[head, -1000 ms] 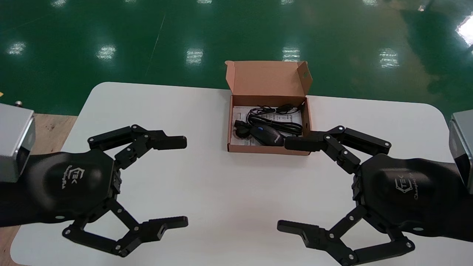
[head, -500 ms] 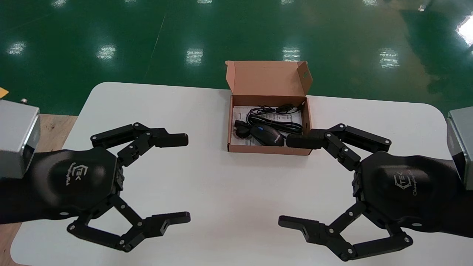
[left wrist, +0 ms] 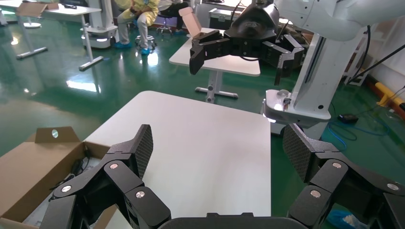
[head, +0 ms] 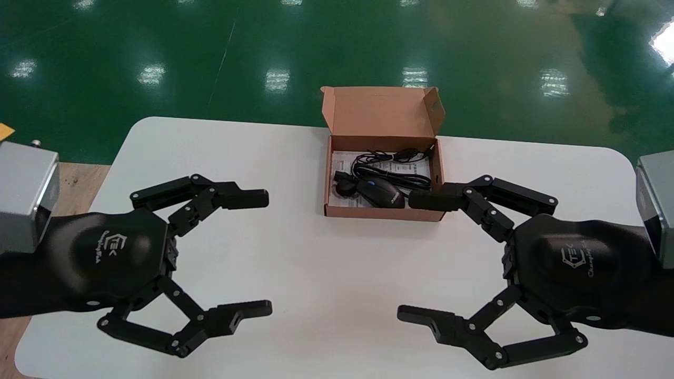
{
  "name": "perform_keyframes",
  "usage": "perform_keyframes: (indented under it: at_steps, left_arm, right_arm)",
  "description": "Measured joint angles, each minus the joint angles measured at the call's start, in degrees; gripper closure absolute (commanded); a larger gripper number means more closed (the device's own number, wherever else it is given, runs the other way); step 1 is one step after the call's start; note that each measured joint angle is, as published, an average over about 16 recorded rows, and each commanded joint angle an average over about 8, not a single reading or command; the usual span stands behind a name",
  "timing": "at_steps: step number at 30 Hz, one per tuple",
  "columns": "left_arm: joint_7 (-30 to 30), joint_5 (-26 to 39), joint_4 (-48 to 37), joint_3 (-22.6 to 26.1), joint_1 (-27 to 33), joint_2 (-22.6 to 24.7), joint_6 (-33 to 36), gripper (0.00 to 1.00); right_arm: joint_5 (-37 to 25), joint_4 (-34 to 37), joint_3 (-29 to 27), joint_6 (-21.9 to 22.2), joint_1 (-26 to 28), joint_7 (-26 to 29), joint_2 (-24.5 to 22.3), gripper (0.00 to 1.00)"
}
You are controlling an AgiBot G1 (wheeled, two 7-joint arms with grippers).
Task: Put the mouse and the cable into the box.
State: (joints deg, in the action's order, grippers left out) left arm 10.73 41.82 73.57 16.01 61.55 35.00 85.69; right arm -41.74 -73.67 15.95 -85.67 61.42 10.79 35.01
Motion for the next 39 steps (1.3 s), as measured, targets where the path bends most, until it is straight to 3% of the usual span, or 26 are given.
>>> perform_keyframes:
  at_steps: [39]
  left_arm:
    - [-0.03,0.04,-0.09,0.11,0.07,0.08,-0.09,0.0]
  right_arm:
    - [-0.12,0.11,0.07,-0.01,0.14,-0.05,0.0,0.0]
